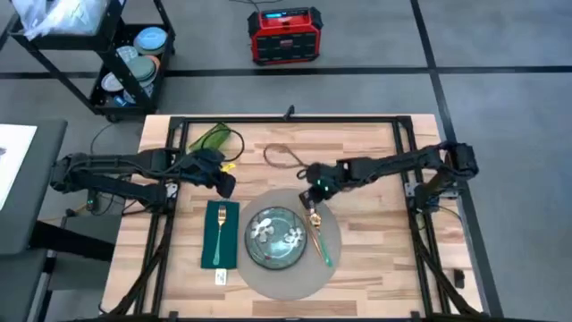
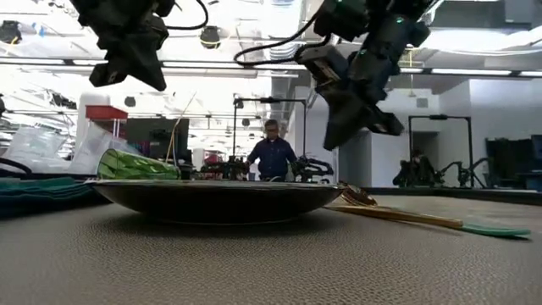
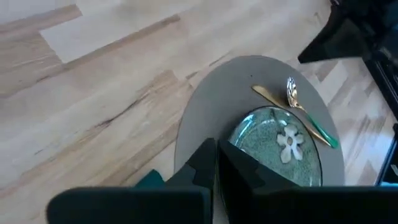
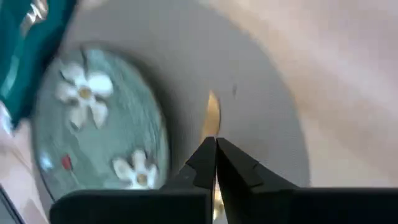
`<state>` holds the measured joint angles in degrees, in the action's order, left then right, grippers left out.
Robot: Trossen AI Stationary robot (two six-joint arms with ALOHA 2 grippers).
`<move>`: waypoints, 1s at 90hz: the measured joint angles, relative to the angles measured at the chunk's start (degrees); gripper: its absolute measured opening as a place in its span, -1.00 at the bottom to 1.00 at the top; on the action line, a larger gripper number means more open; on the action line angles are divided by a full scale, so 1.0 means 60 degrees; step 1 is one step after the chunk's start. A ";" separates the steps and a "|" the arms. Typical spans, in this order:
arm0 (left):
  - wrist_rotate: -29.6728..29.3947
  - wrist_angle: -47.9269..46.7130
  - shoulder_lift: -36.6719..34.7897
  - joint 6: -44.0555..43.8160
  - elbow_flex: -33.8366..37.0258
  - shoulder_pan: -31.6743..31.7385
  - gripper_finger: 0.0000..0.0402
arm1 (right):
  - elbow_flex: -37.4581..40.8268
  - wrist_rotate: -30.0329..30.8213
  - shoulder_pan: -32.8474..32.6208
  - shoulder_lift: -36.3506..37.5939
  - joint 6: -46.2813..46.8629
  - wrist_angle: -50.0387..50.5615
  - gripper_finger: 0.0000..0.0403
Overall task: Set table place
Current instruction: Put the green spoon on the gray tablemat to the right of the gold table knife
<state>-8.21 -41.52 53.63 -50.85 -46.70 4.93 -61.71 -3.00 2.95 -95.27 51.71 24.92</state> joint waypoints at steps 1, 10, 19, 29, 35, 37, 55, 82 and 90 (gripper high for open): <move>-0.0024 0.0002 0.0000 -0.0002 0.0000 0.0000 -1.00 | -0.0037 -0.0016 0.0002 -0.0045 -0.0041 0.0016 -1.00; -0.0192 -0.0004 0.0000 -0.0020 0.0000 0.0004 -1.00 | -0.0440 -0.0398 -0.0010 -0.0517 -0.0464 0.0460 -1.00; -0.0224 -0.0017 0.0000 -0.0040 0.0000 0.0004 -1.00 | -0.1001 -0.0624 -0.0052 -0.1156 -0.0890 0.0794 -1.00; -0.0239 -0.0051 0.0000 -0.0053 0.0000 0.0004 -1.00 | -0.1609 -0.0638 -0.0101 -0.1765 -0.1170 0.0844 -1.00; -0.0254 -0.0026 0.0000 -0.0069 -0.0001 0.0004 -1.00 | -0.1878 -0.0709 -0.0129 -0.1948 -0.1224 0.0904 -1.00; -0.0254 -0.0029 0.0000 -0.0072 -0.0003 0.0004 -1.00 | -0.1903 -0.0786 -0.0131 -0.1973 -0.1277 0.0903 -1.00; -0.0254 -0.0035 0.0000 -0.0054 -0.0003 0.0004 -1.00 | -0.1869 -0.0992 -0.0138 -0.2323 -0.1383 0.1024 -1.00; -0.0287 -0.0033 0.0000 0.0037 -0.0002 0.0004 -1.00 | -0.1891 -0.1200 -0.0143 -0.2316 -0.1604 0.0992 -1.00; -0.0287 -0.0041 0.0000 0.0073 -0.0003 0.0004 -1.00 | -0.1883 -0.1232 -0.0154 -0.2372 -0.1696 0.1004 -1.00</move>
<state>-9.93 -41.76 53.63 -50.41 -46.71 4.95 -73.01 -10.39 2.02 -109.50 41.53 30.95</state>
